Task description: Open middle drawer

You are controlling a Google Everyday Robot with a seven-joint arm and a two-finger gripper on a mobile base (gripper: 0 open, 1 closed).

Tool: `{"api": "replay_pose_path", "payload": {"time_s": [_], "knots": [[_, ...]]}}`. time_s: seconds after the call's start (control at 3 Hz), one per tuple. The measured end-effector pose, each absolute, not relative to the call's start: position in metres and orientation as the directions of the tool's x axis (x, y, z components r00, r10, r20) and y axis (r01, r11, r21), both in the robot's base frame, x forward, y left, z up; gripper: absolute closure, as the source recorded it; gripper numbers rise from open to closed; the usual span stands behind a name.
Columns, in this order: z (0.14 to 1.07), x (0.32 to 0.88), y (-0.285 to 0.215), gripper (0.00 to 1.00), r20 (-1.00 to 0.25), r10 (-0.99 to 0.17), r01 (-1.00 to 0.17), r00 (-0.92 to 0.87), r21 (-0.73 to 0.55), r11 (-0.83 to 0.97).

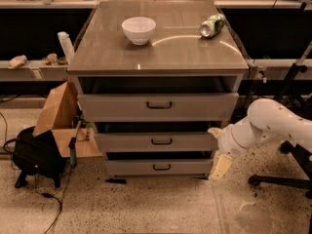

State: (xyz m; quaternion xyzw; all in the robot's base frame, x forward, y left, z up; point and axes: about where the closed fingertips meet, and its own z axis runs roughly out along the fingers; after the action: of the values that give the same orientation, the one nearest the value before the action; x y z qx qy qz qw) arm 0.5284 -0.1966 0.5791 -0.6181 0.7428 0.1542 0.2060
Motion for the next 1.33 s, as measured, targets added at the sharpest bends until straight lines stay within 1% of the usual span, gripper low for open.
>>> {"api": "replay_pose_path", "payload": {"time_s": [0.67,1.33], "knots": [[0.541,0.56,-0.194,0.0,-0.496,-0.853,-0.975,-0.161,-0.052,0.215],[0.514,0.59,-0.194,0.0,-0.492,-0.852,-0.973,-0.179,-0.04,0.228]]}}
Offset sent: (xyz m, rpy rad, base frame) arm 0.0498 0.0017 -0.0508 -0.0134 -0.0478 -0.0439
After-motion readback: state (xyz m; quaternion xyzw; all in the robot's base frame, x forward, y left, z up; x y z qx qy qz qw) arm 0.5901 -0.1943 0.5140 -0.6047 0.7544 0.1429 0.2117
